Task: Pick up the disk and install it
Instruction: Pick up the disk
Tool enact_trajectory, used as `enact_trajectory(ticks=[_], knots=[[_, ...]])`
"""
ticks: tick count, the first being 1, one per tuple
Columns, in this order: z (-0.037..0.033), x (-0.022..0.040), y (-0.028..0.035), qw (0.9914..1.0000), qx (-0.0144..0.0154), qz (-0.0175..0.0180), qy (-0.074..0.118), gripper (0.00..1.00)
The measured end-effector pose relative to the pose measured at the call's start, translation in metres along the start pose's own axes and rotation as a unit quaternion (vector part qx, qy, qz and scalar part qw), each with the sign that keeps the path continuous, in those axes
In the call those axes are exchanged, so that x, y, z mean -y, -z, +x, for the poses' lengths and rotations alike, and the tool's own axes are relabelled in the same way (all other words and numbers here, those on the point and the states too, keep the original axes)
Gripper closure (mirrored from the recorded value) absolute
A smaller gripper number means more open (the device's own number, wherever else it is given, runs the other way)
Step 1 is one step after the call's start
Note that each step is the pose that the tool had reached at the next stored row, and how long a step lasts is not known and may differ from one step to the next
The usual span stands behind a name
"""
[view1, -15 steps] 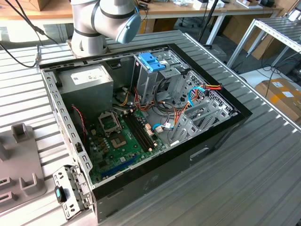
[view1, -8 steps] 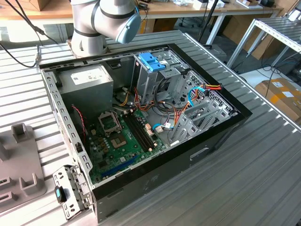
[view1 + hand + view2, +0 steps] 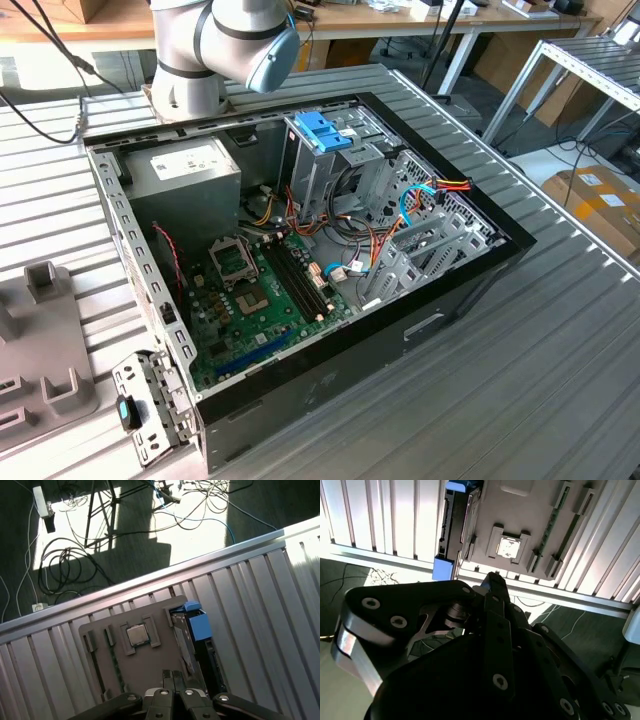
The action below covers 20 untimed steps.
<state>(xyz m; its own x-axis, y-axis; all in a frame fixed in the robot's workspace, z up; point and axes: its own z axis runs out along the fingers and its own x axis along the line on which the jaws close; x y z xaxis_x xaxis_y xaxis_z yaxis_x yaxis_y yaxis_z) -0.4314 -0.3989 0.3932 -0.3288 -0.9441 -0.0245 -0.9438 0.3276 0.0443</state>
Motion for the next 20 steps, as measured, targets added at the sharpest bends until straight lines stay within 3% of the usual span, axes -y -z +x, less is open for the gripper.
enact_trajectory(ticks=[20], knots=[[0.0000, 0.0000, 0.0000, 0.99947, -0.0014, -0.0008, 0.033, 0.89]])
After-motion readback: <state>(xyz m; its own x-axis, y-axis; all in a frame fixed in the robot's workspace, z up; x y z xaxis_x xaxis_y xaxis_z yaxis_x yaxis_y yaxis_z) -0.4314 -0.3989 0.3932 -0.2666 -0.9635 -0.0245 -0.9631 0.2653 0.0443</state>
